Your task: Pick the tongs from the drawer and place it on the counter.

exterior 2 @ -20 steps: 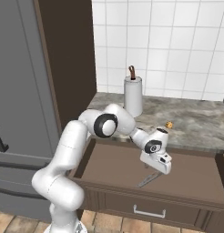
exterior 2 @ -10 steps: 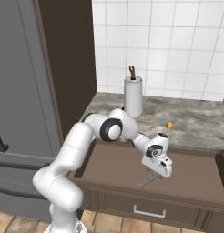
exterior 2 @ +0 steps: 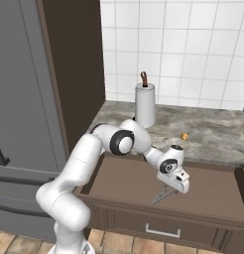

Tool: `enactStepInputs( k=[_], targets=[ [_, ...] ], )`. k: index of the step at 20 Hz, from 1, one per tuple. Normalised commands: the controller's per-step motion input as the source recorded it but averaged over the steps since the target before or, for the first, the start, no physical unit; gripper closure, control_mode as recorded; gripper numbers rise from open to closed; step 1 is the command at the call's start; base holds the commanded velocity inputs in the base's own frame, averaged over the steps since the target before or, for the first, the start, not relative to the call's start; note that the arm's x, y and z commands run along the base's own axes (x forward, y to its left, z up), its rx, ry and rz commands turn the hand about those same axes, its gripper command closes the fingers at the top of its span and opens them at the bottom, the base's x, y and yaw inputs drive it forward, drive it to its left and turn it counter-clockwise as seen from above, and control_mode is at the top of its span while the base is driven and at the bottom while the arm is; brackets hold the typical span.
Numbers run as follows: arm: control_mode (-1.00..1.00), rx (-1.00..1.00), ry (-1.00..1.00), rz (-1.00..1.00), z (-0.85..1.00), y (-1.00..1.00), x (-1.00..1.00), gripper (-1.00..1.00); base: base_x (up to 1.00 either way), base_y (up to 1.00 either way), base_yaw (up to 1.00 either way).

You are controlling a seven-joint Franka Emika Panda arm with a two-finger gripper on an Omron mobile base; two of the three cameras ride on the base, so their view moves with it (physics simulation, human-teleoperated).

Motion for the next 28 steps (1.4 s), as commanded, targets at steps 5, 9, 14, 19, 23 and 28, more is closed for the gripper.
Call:
enactStepInputs(
  k=[5, 9, 14, 19, 23, 28],
  targets=[
    [-1.00, -0.10, 0.00, 0.00, -0.69, 0.00, -0.46, 1.00, 0.00, 0.00, 0.00],
    [-1.00, -0.07, 0.00, 0.00, -0.73, 0.00, -0.58, 1.00, 0.00, 0.00, 0.00],
    [-1.00, 0.01, -0.13, 0.00, -0.08, -0.07, -0.75, 1.00, 0.00, 0.00, 0.00],
    [-1.00, 0.17, -0.20, -0.04, 0.61, -0.28, -0.68, 1.00, 0.00, 0.00, 0.00],
    [-1.00, 0.21, -0.22, -0.15, 0.98, -0.26, -0.39, 1.00, 0.00, 0.00, 0.00],
    [-1.00, 0.07, -0.27, -0.20, 1.00, -0.02, 0.07, 1.00, 0.00, 0.00, 0.00]
  ],
)
